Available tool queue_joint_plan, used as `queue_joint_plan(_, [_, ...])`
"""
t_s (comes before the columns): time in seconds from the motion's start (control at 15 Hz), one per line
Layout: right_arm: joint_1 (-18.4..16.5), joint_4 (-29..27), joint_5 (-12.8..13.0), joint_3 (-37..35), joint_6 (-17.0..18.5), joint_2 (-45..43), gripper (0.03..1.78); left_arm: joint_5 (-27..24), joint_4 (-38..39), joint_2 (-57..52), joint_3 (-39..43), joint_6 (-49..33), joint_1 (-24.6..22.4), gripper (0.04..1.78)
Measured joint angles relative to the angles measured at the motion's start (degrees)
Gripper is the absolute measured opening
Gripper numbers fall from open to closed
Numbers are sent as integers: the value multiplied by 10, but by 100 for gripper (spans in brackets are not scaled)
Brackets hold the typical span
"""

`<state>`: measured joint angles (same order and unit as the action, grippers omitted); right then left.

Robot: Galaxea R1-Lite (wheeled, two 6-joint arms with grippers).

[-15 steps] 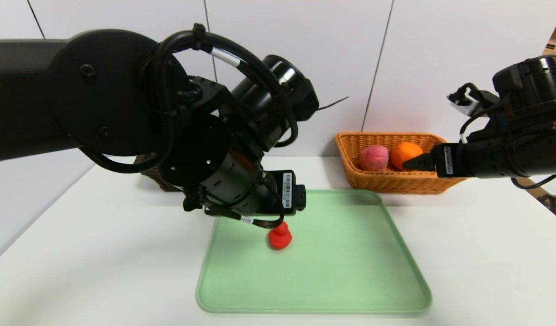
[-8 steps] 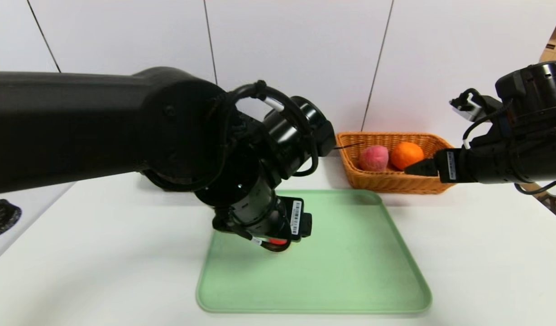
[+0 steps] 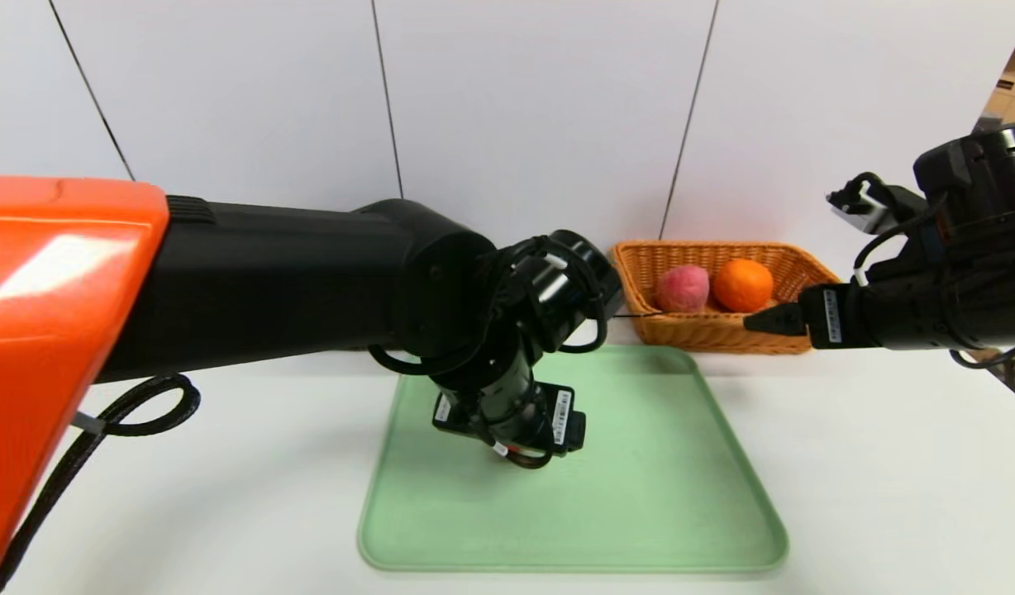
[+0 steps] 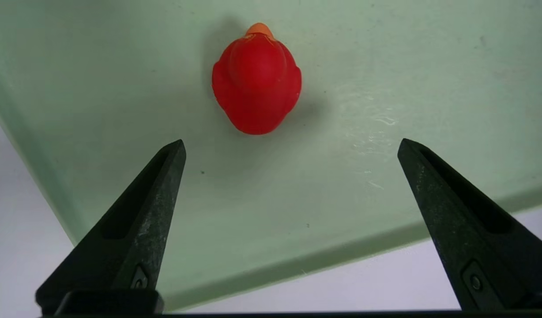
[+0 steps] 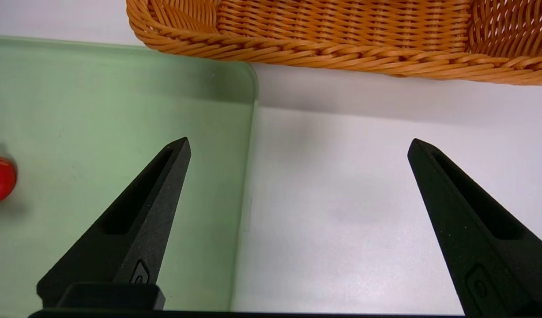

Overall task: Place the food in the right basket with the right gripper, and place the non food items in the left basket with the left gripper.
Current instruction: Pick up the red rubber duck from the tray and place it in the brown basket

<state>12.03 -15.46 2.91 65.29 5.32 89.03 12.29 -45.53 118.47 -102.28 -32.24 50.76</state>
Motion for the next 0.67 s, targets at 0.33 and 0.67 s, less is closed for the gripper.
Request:
queue_joint_plan(0.33, [11,0,1,-14,0,-8,170,1,1,23,-6,11,-15,169])
queue_joint_plan(0.67, [26,0,2,-15,1,-6,170,1,1,47,-22,13,-28,169])
